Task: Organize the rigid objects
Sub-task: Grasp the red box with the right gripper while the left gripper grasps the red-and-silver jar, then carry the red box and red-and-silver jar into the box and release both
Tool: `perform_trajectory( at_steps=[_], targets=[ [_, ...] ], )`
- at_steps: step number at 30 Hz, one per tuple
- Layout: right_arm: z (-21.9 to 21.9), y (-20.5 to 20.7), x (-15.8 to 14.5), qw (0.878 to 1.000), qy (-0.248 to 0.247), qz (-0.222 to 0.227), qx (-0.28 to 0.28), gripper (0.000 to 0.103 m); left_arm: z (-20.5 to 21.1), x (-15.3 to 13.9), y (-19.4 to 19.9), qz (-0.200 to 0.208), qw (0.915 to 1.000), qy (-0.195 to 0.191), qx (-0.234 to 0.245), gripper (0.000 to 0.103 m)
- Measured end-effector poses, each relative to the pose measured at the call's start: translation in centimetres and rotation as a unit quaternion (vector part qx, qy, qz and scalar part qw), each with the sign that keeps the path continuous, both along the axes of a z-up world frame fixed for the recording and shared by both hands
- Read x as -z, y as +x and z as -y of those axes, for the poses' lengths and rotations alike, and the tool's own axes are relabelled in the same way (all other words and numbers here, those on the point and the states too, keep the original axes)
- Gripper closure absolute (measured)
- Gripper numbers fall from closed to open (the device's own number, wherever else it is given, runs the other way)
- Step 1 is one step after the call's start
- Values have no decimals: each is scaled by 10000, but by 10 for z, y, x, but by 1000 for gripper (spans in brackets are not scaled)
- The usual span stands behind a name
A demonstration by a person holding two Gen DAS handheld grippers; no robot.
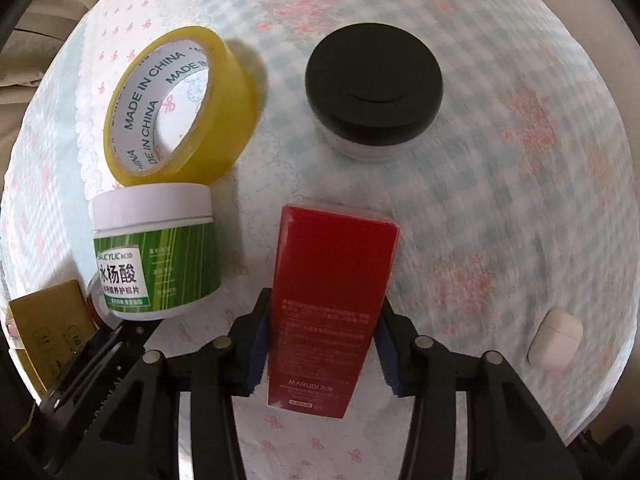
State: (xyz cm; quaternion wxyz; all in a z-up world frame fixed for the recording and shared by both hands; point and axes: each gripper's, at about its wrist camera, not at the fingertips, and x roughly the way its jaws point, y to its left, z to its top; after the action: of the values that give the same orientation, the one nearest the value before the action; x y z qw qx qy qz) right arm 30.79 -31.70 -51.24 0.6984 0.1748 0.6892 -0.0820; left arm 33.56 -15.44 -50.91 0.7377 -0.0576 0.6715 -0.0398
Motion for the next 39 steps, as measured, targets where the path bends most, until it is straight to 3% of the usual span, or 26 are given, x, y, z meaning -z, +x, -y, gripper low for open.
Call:
perform_trajectory(
  at_steps=[8,13,20,28,33,39],
  targets=[
    [5,-20,-16,9998,-37,134,-108,62,-19,-18,-7,70,10000,-33,-39,64],
    [11,-38,-38,9996,14,285,3,62,-32,-48,-27,271,9996,-65,-47,65],
    [34,-79,-84,9975,144,684,52,62,-47,-109,-56,727,9972,-144,-84,65],
    [36,-121,-158,9921,201,1235,-90,62,-51,-194,-92,1368,9901,-265,-158,65],
    [39,-140,-203,9900,270,1376,-160,62,-82,-249,-124,1700,9836,-421,-432,65],
    [20,-155,-229,9856,395,1583,-439,62,-129,-296,-154,1921,9773,-524,-726,65]
  ],
)
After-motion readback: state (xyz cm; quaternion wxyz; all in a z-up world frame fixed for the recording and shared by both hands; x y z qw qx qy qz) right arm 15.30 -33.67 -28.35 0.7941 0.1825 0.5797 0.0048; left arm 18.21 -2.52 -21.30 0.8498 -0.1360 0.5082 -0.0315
